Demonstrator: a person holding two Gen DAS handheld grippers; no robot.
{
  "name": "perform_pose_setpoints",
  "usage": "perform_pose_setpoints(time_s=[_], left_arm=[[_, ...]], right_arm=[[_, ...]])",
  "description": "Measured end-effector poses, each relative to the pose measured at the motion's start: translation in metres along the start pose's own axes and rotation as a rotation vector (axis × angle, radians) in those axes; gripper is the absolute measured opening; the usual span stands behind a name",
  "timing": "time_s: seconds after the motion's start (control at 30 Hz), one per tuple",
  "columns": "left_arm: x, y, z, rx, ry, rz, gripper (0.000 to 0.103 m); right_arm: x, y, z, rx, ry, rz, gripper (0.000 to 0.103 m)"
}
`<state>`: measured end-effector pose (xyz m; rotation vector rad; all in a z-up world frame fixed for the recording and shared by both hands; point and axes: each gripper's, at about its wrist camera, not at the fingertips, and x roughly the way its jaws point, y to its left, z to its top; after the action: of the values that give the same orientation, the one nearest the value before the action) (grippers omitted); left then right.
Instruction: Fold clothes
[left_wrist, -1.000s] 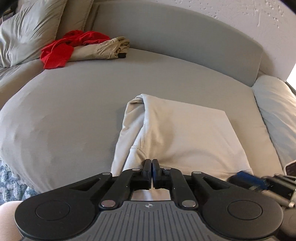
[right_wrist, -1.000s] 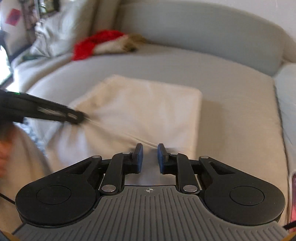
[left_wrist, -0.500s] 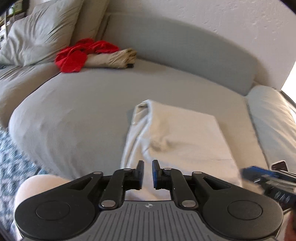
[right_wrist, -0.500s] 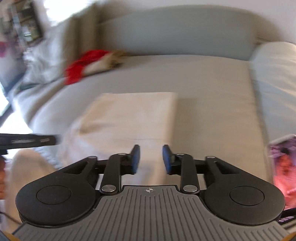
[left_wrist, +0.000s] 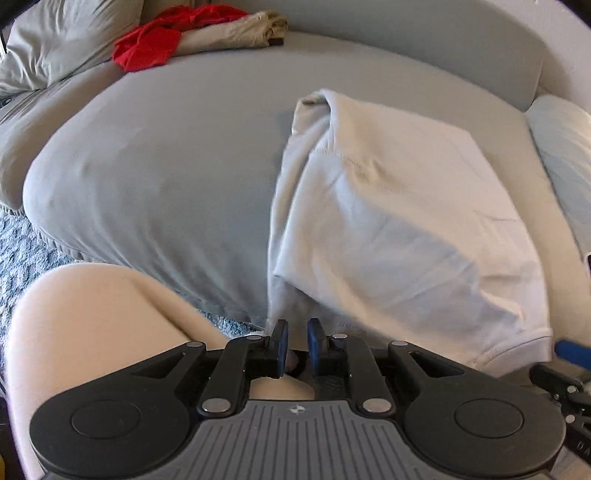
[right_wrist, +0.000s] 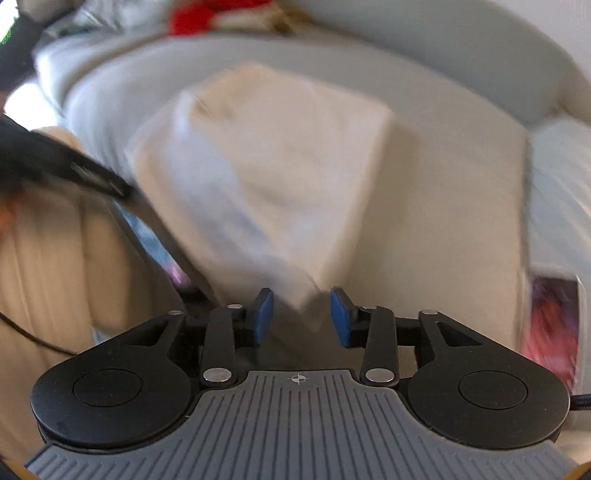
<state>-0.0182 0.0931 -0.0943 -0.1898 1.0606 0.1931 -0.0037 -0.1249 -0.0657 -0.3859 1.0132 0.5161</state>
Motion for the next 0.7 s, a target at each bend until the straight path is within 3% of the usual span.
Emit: perform_pose_setpoints(time_s=[0.1, 0.2, 0.4, 0.43, 0.47, 0.5, 0.6, 0.7], left_arm=[[-0.018, 0.003, 0.005, -0.008, -0.058, -0.040, 0.014], [-0.035, 0.008, 0.017, -0.025, -0.132, -0.074, 0.015], [-0.039, 0.004, 0.060, -0.038, -0.230, -0.138, 0.016], [-0.035, 0.002, 0.067, -0.028, -0.247, -0.152, 0.014], [-0.028, 0.000, 0.075, -0.017, -0.251, -0.164, 0.012], [-0.019, -0.003, 0.084, -0.004, -0.244, -0.182, 0.003], [0.008, -0.014, 0.106, 0.019, -0.217, -0.230, 0.000], [0.033, -0.019, 0.122, 0.041, -0.222, -0.217, 0.000]], right_arm=[[-0.017, -0.028, -0.007, 0.134, -0.015, 0.084, 0.043], [-0.033, -0.048, -0.004, 0.244, -0.094, 0.145, 0.049], [-0.035, -0.080, 0.017, 0.388, -0.225, 0.122, 0.048], [-0.028, -0.083, 0.024, 0.400, -0.238, 0.123, 0.034], [-0.020, -0.086, 0.031, 0.411, -0.252, 0.125, 0.011], [-0.013, -0.090, 0.038, 0.423, -0.265, 0.127, 0.006], [0.009, -0.093, 0.060, 0.432, -0.296, 0.137, 0.006], [0.032, -0.093, 0.085, 0.434, -0.319, 0.157, 0.006]])
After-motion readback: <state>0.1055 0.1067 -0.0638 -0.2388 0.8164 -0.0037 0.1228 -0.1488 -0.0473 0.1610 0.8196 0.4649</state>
